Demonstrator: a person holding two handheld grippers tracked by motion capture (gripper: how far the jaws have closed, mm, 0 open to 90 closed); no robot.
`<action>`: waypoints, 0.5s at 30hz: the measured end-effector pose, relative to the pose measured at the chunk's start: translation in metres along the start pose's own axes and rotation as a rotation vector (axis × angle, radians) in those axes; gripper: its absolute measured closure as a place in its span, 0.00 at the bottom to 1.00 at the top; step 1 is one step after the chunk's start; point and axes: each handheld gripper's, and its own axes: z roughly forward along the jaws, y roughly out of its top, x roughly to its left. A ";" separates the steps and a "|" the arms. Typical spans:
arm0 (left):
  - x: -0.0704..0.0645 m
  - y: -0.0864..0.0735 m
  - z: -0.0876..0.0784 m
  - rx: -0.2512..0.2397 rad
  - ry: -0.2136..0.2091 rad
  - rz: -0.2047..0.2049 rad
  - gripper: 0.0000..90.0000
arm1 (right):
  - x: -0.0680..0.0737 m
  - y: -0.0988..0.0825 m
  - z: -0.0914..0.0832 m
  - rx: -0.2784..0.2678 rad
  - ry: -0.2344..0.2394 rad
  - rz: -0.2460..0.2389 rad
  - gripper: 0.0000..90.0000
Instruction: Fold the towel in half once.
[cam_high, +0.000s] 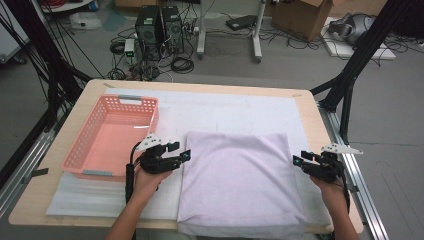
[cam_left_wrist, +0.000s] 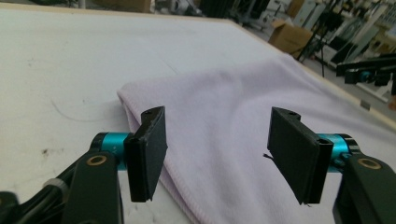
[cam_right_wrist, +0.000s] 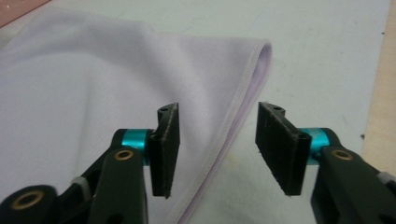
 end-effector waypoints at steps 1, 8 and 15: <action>0.002 0.001 0.004 0.022 0.003 0.006 0.39 | -0.002 0.004 0.002 0.010 -0.003 -0.001 0.49; 0.012 0.017 0.026 0.057 0.026 0.030 0.39 | -0.018 0.024 0.027 0.036 -0.013 0.001 0.40; 0.019 0.031 0.051 0.082 0.035 0.037 0.41 | -0.026 0.038 0.054 0.077 0.004 -0.011 0.36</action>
